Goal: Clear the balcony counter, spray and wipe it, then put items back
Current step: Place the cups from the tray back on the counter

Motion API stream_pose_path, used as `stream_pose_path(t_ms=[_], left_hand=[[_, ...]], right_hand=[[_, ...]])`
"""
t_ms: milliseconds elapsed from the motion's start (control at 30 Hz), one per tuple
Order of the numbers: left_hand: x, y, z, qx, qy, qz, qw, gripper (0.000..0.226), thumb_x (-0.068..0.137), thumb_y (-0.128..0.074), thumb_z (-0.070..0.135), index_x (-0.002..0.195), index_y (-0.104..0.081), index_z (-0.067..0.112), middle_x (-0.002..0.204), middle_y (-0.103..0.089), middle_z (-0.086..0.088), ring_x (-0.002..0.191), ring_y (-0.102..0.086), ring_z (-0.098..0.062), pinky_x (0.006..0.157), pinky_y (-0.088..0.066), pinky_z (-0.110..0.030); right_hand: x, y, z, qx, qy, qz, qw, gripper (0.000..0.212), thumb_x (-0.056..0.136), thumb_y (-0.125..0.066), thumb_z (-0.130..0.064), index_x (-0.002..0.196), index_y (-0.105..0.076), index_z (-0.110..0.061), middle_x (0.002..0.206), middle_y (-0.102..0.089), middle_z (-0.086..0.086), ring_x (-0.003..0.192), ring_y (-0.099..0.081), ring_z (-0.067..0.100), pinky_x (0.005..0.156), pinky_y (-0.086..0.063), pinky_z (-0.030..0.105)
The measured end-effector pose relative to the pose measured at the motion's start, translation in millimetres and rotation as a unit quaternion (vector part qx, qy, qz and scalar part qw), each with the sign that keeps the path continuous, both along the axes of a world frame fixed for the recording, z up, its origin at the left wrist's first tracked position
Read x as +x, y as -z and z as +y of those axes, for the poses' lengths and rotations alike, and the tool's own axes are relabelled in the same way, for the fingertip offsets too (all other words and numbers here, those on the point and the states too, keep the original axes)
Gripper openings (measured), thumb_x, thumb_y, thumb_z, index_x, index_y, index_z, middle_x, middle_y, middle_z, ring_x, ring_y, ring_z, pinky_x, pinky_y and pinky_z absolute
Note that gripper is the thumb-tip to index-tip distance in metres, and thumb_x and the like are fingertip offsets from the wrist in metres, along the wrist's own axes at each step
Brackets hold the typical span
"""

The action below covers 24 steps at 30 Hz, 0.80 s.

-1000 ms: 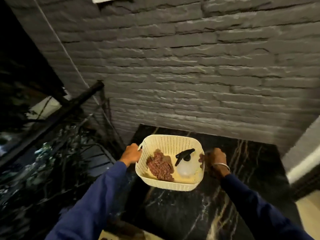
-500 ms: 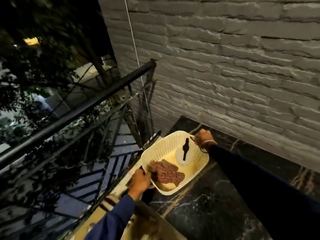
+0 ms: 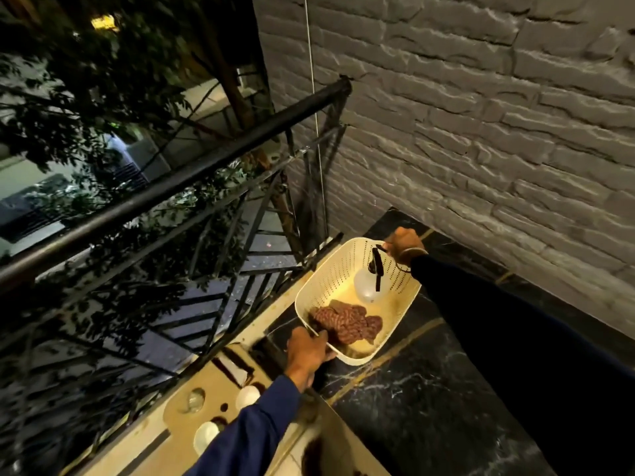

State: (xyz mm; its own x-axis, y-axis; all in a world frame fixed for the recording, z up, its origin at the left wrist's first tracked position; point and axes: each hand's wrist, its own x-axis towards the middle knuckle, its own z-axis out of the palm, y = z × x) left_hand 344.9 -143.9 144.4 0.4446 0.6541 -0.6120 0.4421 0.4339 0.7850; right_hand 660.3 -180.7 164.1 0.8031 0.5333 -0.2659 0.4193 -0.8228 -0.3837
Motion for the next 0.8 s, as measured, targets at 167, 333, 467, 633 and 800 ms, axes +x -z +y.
stream_pose_path(t_ms=[167,333,467,633,800], left_hand=[[-2.5,3.5,-4.8,0.001,-0.01,-0.002,1.0,0.019,0.091,-0.068,0.015,0.1,-0.067,-0.002,0.103,-0.07,-0.019,0.089,-0.071,-0.027,0.069,-0.063,-0.04],[-23.3,-7.0,0.7,0.055,0.026,0.018,0.998,0.032,0.087,-0.07,0.039,0.103,-0.064,0.012,0.107,-0.069,-0.007,0.096,-0.067,-0.02,0.076,-0.062,-0.038],[-82.2,-11.1,9.0,0.143,0.02,0.037,0.989,0.035,0.088,-0.07,0.034,0.113,-0.066,0.01,0.107,-0.072,-0.015,0.087,-0.07,-0.022,0.07,-0.062,-0.04],[-179.0,7.2,36.5,0.239,0.03,0.123,0.963,0.015,0.086,-0.063,0.025,0.087,-0.073,0.015,0.086,-0.077,-0.002,0.076,-0.073,-0.02,0.068,-0.06,-0.037],[-257.9,43.8,70.1,0.251,0.014,0.2,0.947,0.006,0.082,-0.073,0.015,0.087,-0.07,0.015,0.086,-0.074,0.001,0.08,-0.071,-0.016,0.075,-0.058,-0.031]], right_hand=[[-14.3,-20.0,-5.5,-0.028,-0.038,-0.046,0.998,0.031,0.088,-0.065,-0.033,0.108,-0.066,-0.009,0.109,-0.067,0.012,0.098,-0.064,0.031,0.084,-0.054,0.039],[-50.1,-49.5,3.7,0.063,-0.045,-0.132,0.988,0.036,0.094,-0.055,-0.038,0.102,-0.069,-0.006,0.103,-0.065,0.018,0.096,-0.062,0.035,0.081,-0.051,0.04],[-125.1,-61.1,39.7,0.241,-0.185,-0.178,0.936,0.037,0.097,-0.05,-0.037,0.085,-0.07,-0.008,0.086,-0.067,0.016,0.081,-0.063,0.034,0.072,-0.049,0.04],[-242.3,-53.9,87.1,0.293,-0.317,-0.154,0.889,0.033,0.095,-0.055,-0.034,0.078,-0.07,-0.011,0.077,-0.066,0.012,0.069,-0.064,0.03,0.062,-0.049,0.036],[-334.0,-10.6,121.7,0.169,-0.442,-0.084,0.877,0.028,0.091,-0.054,-0.039,0.081,-0.07,-0.018,0.084,-0.069,0.006,0.076,-0.067,0.026,0.067,-0.054,0.034]])
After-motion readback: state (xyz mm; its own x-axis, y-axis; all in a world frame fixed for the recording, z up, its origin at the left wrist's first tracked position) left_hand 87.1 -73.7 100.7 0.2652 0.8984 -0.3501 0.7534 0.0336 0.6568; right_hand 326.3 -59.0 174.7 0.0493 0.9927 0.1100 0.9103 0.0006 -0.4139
